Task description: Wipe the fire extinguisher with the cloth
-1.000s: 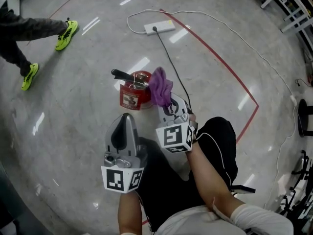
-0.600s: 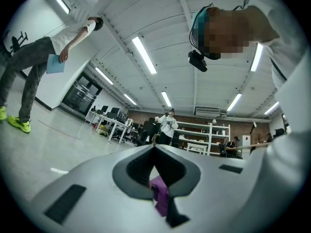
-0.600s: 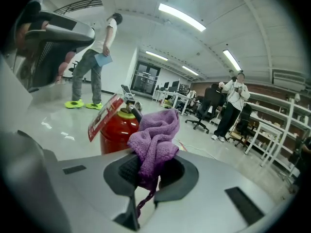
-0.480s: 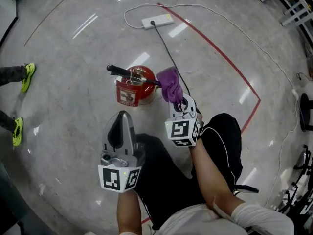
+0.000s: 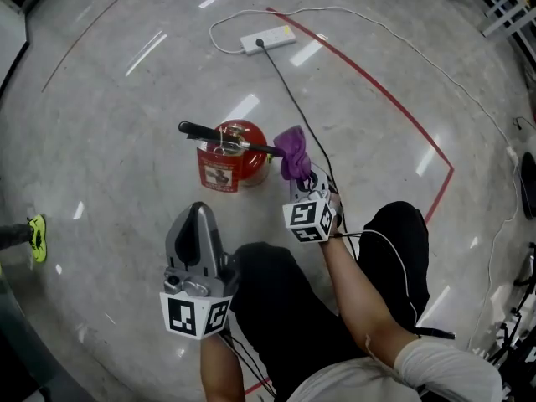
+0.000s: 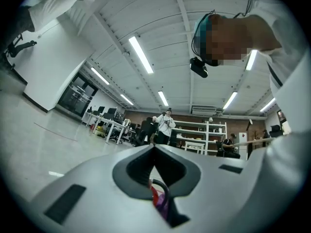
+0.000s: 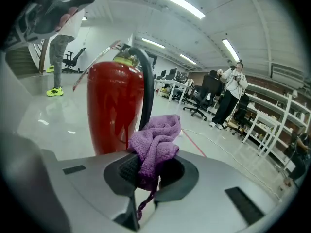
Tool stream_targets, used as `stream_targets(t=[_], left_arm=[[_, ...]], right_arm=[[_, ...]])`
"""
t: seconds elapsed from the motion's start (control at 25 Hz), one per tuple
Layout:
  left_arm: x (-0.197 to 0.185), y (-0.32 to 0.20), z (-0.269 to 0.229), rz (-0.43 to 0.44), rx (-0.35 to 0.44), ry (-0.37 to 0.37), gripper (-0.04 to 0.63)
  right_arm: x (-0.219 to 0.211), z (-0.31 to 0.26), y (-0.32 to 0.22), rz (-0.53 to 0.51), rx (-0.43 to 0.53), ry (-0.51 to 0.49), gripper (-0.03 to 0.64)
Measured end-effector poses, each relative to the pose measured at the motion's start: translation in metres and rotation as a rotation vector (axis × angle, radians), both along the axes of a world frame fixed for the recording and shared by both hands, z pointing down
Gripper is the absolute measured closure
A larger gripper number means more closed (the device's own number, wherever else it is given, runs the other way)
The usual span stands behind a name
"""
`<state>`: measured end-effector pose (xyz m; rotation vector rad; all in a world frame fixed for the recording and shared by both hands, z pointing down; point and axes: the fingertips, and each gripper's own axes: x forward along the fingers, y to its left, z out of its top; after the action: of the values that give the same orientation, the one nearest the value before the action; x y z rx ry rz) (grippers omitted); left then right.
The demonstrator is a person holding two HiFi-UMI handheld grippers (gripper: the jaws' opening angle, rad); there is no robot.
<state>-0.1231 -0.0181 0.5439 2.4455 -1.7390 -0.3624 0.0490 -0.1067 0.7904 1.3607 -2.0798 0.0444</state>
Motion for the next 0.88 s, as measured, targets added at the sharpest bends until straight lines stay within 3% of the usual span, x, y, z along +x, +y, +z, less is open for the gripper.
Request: stream_targets(t=[0.6, 0.72, 0.88], left_arm=[[-0.021, 0.029, 0.016, -0.046, -0.029, -0.019, 0.591], [-0.027, 0.034, 0.017, -0.055, -0.028, -0.02, 0.591], [-0.034, 0.038, 0.009, -0.066, -0.02, -0.025, 0.591]], right_arm=[[-0.027, 0.125, 0.0, -0.014, -0.211, -0.024, 0.568], [-0.024, 0.12, 0.0, 0.021, -0.202, -0.057, 0.568], [-0.001, 0.06, 0.015, 0.125, -0.148, -0.172, 0.568]])
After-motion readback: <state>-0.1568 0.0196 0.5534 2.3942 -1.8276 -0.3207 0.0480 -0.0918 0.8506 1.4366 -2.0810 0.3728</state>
